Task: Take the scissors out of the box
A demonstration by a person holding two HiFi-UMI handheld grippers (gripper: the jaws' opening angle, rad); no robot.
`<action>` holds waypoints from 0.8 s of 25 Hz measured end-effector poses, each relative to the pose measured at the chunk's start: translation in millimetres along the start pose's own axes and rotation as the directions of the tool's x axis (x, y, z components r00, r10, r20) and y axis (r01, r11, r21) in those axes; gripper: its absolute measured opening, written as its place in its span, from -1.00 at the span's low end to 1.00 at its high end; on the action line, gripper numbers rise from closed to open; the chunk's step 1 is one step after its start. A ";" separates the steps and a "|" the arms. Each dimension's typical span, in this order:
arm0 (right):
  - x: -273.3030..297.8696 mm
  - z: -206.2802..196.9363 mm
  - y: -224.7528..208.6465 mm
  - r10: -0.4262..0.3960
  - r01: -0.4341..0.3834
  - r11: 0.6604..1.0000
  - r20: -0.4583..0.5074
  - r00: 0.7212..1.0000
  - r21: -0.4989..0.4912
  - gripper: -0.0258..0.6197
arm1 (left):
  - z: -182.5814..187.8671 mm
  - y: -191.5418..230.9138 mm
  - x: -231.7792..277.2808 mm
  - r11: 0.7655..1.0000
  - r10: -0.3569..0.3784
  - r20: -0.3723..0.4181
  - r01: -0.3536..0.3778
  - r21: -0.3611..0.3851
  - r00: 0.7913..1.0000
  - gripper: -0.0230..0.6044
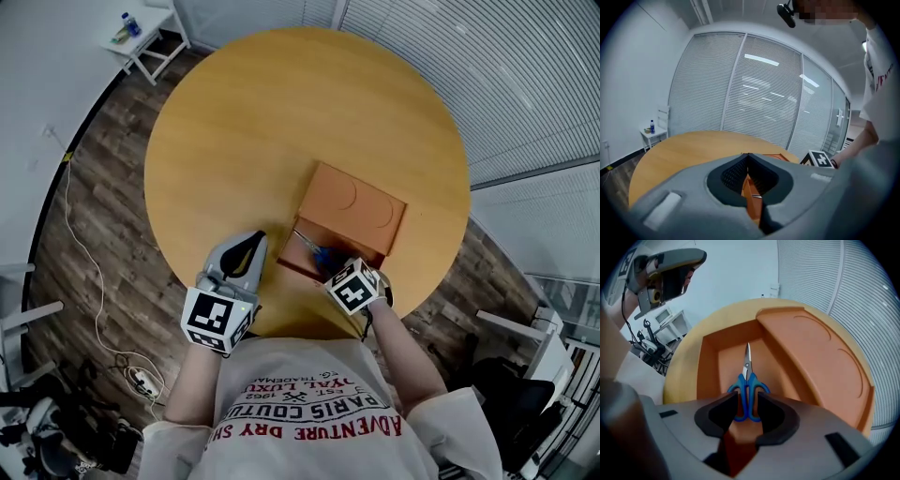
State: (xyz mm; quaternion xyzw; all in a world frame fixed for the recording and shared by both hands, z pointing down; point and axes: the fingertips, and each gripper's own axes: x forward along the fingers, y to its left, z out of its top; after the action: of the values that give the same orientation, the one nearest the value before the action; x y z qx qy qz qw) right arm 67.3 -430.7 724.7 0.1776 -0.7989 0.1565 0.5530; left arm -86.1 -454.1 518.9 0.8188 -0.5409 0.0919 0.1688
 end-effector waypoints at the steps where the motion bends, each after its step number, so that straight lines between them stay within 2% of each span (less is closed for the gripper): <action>1: 1.4 -1.3 0.0 -0.009 0.009 1.000 -0.015 1.000 -0.014 -0.49 | -1.6 1.4 -1.4 1.000 0.007 -0.001 -0.007 -0.008 1.000 -0.90; 7: 6.7 1.8 1.1 -0.031 0.030 0.999 -0.041 0.999 -0.035 -0.54 | -10.8 15.8 -9.2 0.999 0.037 -0.010 -0.037 -0.026 0.999 -0.90; 12: 7.0 3.4 4.0 -0.034 0.030 0.997 -0.053 0.998 -0.073 -0.63 | -12.0 17.1 -14.7 0.999 0.030 -0.015 -0.030 -0.030 0.999 -0.90; 20: -2.0 4.1 5.2 -0.013 0.012 0.999 -0.038 0.999 -0.043 -0.65 | -7.1 22.5 -24.3 0.999 0.042 -0.023 -0.042 -0.003 0.999 -0.90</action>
State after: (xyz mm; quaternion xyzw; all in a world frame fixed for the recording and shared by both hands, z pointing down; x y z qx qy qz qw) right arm 62.2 -427.6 721.2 0.1676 -0.7903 0.1392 0.5727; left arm -116.2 -438.7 521.4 0.8060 -0.5561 0.1036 0.1745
